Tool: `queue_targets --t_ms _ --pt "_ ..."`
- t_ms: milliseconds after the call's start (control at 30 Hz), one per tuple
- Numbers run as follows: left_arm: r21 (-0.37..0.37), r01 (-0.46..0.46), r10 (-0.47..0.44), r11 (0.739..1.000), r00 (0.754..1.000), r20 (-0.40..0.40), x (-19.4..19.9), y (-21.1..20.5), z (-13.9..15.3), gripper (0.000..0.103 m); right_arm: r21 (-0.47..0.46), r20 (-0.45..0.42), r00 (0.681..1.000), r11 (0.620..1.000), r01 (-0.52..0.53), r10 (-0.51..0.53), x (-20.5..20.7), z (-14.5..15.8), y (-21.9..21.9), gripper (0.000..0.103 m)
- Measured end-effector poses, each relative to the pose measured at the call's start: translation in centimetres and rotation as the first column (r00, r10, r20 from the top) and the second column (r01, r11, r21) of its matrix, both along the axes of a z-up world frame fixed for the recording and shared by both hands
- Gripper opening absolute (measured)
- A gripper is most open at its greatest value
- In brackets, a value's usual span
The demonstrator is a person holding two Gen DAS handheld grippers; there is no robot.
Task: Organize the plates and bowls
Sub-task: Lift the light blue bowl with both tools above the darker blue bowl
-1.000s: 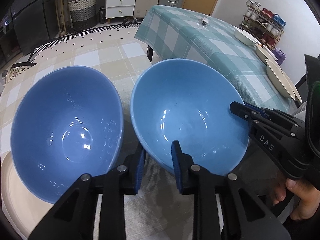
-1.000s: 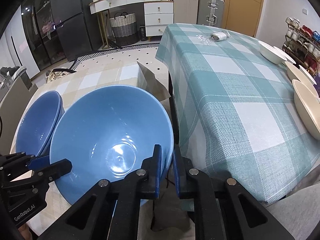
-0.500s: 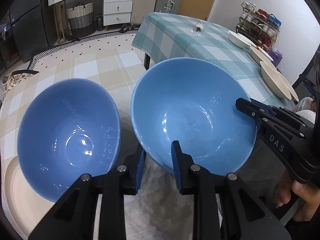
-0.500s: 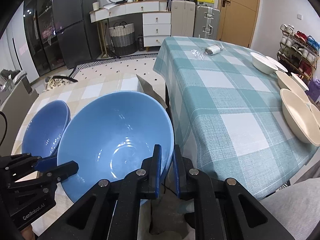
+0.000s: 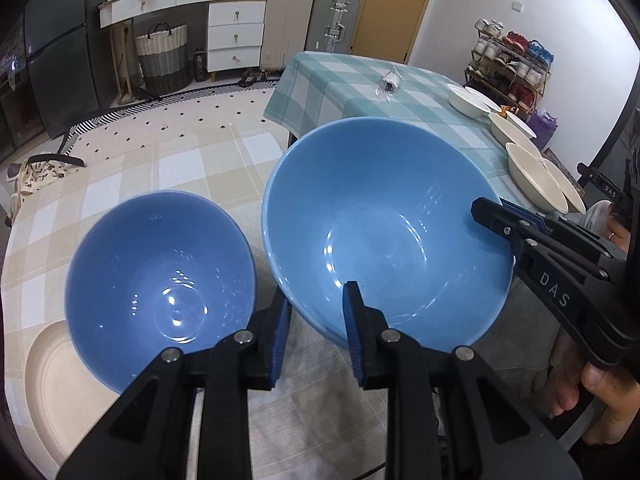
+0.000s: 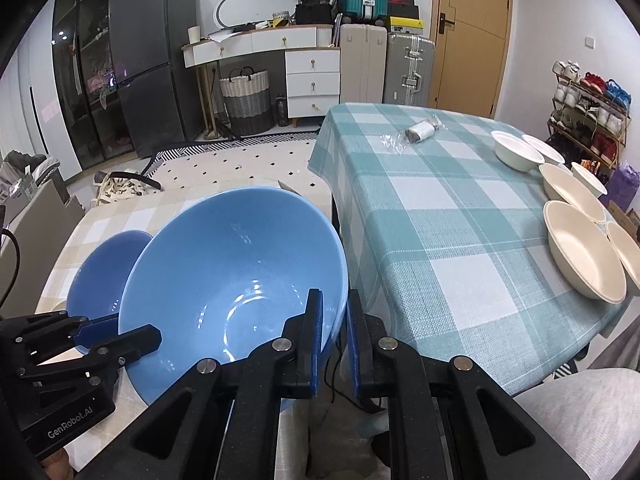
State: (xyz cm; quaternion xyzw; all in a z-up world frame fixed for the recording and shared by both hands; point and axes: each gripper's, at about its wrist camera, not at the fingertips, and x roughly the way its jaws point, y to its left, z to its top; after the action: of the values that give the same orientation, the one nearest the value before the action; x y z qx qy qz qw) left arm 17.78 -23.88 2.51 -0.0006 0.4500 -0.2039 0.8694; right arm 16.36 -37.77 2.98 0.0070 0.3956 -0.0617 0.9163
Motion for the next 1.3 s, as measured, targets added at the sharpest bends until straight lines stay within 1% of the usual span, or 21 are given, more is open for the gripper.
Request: queue_targets --t_ms 267,367,767,1000,1300 --pt "-0.008 -0.003 0.003 1.0 0.999 0.046 -0.7 1.0 1.6 0.024 -0.009 0.056 0.998 1.0 -0.011 0.011 -0.9 2.2 1.2 0.011" --pt "-0.014 -0.004 0.004 1.0 0.999 0.052 -1.0 1.6 1.9 0.024 -0.011 0.07 0.997 1.0 -0.019 0.02 -1.3 2.9 1.8 0.011" --pt "-0.034 -0.04 0.043 0.999 0.993 0.106 -2.1 5.1 4.0 0.024 -0.025 0.142 0.987 0.997 -0.075 0.077 -2.7 6.0 5.5 0.012" --pt "-0.04 -0.064 0.069 0.997 0.989 0.13 -3.1 7.3 5.1 0.024 -0.03 0.162 0.98 0.994 -0.108 0.112 -3.3 6.9 8.1 0.012" --pt "-0.048 -0.103 0.109 0.993 0.985 0.137 -3.3 9.4 5.4 0.024 -0.035 0.178 0.973 0.989 -0.144 0.147 -3.2 7.8 10.5 0.013"
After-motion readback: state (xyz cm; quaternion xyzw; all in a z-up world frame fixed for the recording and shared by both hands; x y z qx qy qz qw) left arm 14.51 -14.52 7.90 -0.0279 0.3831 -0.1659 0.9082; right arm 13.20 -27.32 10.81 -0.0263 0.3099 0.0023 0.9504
